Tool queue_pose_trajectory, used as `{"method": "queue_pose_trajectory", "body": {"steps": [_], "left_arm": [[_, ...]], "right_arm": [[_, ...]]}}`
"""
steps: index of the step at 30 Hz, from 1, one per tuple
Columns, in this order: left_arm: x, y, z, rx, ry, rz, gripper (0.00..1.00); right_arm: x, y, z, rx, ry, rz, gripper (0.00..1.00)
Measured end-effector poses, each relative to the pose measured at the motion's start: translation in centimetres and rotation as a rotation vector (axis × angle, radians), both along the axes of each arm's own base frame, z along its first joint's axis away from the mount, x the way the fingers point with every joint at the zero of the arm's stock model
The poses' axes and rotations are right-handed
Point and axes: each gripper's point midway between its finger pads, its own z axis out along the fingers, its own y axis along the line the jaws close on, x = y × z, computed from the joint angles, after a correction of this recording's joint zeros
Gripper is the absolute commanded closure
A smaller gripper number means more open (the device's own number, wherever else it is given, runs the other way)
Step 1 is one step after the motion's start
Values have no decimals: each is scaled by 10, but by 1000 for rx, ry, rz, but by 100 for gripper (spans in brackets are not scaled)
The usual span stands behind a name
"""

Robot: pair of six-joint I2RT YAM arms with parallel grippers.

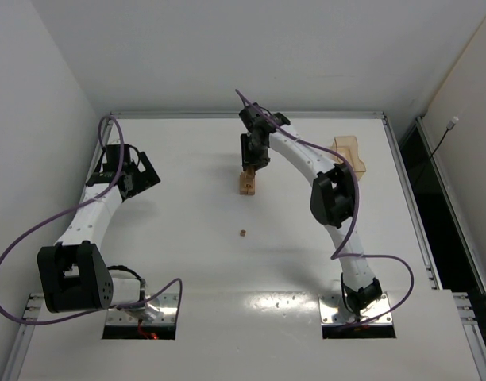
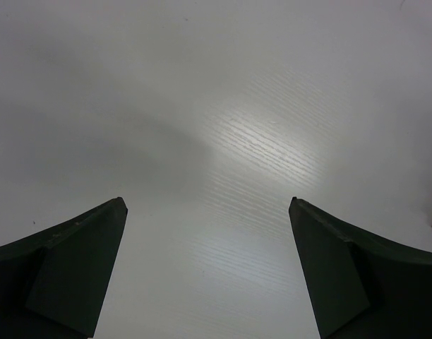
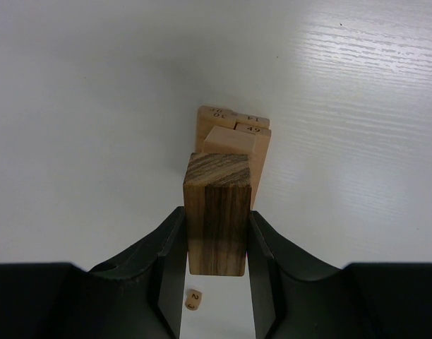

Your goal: Build the wood block tower

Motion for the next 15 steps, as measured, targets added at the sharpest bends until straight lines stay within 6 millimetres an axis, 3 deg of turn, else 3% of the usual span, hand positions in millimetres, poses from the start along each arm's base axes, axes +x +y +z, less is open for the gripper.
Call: {"method": "queue_pose_trajectory", "body": {"steps": [8,15], "left_arm": [[0,0,0,0,0,0,0],[0,0,0,0,0,0,0]], "right_arm": [[-2,-1,-6,-8,12,0,71],[-2,-1,-6,-9,12,4,56]]}}
